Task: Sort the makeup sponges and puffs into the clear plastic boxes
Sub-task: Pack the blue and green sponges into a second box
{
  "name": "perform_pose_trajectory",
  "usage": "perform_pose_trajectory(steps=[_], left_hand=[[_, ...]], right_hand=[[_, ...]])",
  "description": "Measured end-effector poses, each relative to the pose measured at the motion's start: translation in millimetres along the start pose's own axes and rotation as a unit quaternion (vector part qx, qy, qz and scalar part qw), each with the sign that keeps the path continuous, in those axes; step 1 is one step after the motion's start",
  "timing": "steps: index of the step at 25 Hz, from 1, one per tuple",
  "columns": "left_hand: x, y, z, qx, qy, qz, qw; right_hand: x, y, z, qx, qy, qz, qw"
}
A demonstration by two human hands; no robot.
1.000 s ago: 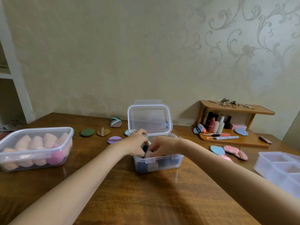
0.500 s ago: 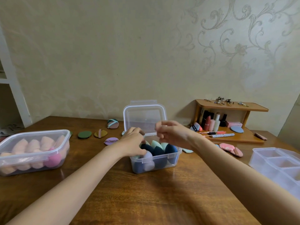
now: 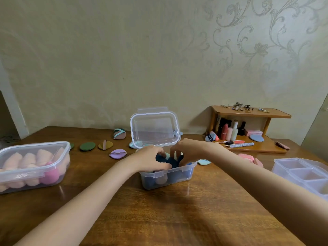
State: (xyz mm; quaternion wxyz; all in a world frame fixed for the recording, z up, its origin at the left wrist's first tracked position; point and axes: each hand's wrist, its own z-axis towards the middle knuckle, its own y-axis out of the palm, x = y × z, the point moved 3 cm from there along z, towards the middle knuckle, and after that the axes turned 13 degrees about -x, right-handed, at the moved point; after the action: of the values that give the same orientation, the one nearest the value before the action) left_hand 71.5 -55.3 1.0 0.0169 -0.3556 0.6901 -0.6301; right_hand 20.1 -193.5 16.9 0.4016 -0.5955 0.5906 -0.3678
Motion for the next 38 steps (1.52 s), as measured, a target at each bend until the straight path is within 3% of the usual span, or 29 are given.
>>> perform_pose_trajectory(steps=[2,4,7,9,13,18,23,29,32,36,38], left_hand=[[-0.3,0.0,2.8,0.013,-0.007,0.005,1.000],[1.8,2.3,7.0,0.017,-0.010,0.024,1.000],[9.4,6.9,13.5,0.017,-0.003,0.042,0.999],[11.1,8.7,16.3,0.016,0.008,0.033,0.999],[8.6,8.8,15.6,0.033,0.008,0.054,0.998],[5.2,10.4,15.4,-0.002,0.004,0.087,0.996],[5.1,12.0,15.7,0.030,0.017,0.082,0.996],[0.2,13.1,16.2,0.019,0.058,0.074,0.995],[-0.1,11.0,17.3,0.008,0.077,0.074,0.994],[-2.9,6.2,10.7,-0.023,0.070,0.077,0.994],[-6.1,4.9,7.3,-0.043,0.075,0.083,0.993]], right_hand=[[-7.8,4.3,1.9,0.057,0.007,-0.045,0.997],[-8.4,5.3,2.7,0.068,0.015,-0.016,0.997],[-2.3,-1.8,2.6,-0.059,0.013,0.030,0.998],[-5.4,-4.9,3.3,-0.091,0.011,0.029,0.995],[-18.4,2.9,9.2,-0.034,0.019,0.046,0.998],[-17.0,6.7,17.6,0.086,0.045,-0.044,0.994],[-13.3,-1.6,9.2,0.005,-0.032,0.010,0.999],[21.8,0.2,12.0,0.100,0.040,-0.038,0.994],[17.1,3.4,24.7,0.072,0.058,0.020,0.995],[1.1,4.7,27.2,0.099,0.072,0.052,0.991],[1.9,10.7,18.2,0.057,0.081,0.062,0.993]])
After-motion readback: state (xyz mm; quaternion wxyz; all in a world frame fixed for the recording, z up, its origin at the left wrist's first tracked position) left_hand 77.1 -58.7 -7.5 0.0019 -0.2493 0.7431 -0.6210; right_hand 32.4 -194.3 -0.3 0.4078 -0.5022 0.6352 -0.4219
